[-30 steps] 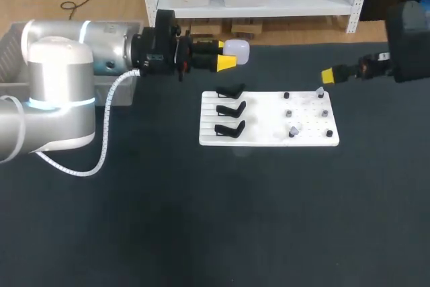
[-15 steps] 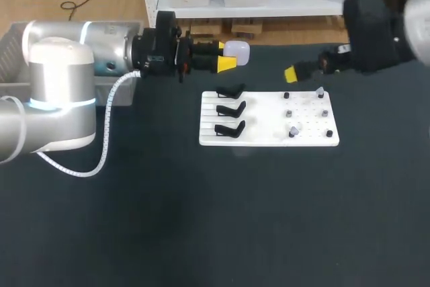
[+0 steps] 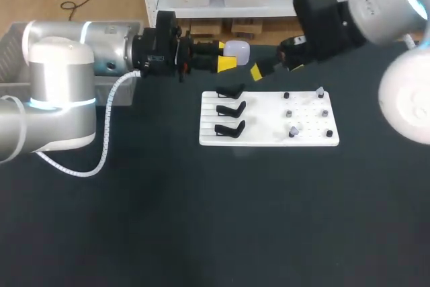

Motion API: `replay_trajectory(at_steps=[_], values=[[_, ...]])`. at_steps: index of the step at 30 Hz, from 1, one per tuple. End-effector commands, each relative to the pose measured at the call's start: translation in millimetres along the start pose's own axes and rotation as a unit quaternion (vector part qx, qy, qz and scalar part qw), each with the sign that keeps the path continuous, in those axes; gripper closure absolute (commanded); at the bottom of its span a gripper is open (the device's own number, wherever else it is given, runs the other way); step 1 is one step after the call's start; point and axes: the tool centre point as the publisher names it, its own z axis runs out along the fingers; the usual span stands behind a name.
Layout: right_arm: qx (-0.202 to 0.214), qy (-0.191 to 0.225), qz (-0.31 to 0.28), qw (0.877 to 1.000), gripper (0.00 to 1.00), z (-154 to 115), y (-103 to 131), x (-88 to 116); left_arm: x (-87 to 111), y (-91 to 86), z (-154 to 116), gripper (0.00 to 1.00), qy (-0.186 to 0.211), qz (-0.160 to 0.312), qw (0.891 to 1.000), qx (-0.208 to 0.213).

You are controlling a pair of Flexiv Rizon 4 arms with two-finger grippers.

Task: Pick up each earbud case from the left stands, insert the matching earbuds, close the lid, and place the case in the box.

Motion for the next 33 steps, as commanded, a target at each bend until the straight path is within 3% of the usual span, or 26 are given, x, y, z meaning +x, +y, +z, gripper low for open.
replay_trajectory(at_steps=[1,23,33], values=[[-0.015,0.022,-0.002,1.000,0.00,16.8,-1.5,-14.6,0.7,0.2,0.2,1.00,0.000,0.001,1.000,-0.001],[-0.007,0.017,0.008,1.000,0.00,43.8,-16.3,-44.0,0.7,0.2,0.2,1.00,0.000,0.001,1.000,-0.001],[-0.012,-0.029,0.015,0.999,0.00,34.8,-20.2,-52.8,0.7,0.2,0.2,1.00,0.000,0.001,1.000,-0.001]])
